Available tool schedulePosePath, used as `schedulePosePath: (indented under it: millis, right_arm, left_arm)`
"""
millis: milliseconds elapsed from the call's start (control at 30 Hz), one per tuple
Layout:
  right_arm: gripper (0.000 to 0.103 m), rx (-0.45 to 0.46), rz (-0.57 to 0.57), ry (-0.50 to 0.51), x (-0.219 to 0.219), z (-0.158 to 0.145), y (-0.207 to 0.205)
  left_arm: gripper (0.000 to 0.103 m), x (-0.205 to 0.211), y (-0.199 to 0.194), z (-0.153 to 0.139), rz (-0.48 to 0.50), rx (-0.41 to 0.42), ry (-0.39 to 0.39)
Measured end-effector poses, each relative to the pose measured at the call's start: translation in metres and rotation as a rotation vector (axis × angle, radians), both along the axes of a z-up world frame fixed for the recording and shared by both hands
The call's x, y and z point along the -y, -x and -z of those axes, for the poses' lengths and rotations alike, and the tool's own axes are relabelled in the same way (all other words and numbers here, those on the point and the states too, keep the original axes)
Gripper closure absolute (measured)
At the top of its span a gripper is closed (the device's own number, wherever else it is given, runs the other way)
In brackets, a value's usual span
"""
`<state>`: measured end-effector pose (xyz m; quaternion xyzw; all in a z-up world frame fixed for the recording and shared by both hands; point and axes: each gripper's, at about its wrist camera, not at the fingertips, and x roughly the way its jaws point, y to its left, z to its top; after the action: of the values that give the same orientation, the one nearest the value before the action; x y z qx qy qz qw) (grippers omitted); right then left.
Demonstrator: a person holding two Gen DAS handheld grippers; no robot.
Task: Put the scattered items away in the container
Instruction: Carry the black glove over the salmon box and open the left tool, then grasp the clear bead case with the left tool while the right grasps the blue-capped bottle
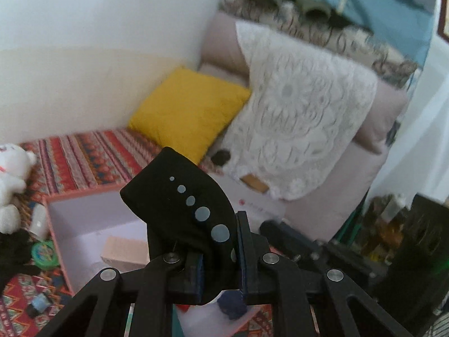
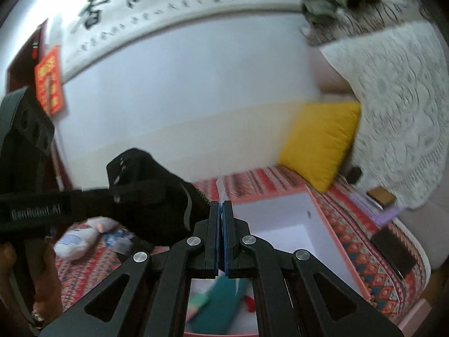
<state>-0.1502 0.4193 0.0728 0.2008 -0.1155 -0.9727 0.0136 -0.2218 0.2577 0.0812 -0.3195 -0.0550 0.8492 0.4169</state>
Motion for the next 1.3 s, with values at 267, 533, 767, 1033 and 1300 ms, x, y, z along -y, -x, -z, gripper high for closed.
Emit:
schedulePosePath:
  millis: [267, 533, 767, 1033, 1300]
  right_arm:
    - [0.008, 0.247, 0.069, -0.106, -0.014, 0.058, 0.045]
    - [0.006, 0.109, 0.09, -0.124, 0.012, 0.033, 0.035]
    - [0.006, -0.021, -0.056, -0.127, 0.105, 0.001, 0.032]
    - [0.018, 0.167, -0.42, 0.029, 0.239, 0.033, 0.069]
    - [0.022, 0.491, -0.286, 0.068, 0.284, 0.119, 0.135]
  left_arm:
    - [0.027, -0.014, 0.048, 0.078, -0.151, 0.179, 0.244]
    - [0.018, 0.06, 0.046, 0.053, -0.344, 0.075, 0.251]
    - [0.012, 0.164, 0.047, 0.058, -0.515, 0.079, 0.262]
    - [0.012, 0.27, 0.05, 0.108, -0.667, 0.144, 0.309]
    - [0.012, 0.294, 0.091, 0.164, -0.607, 0.201, 0.298]
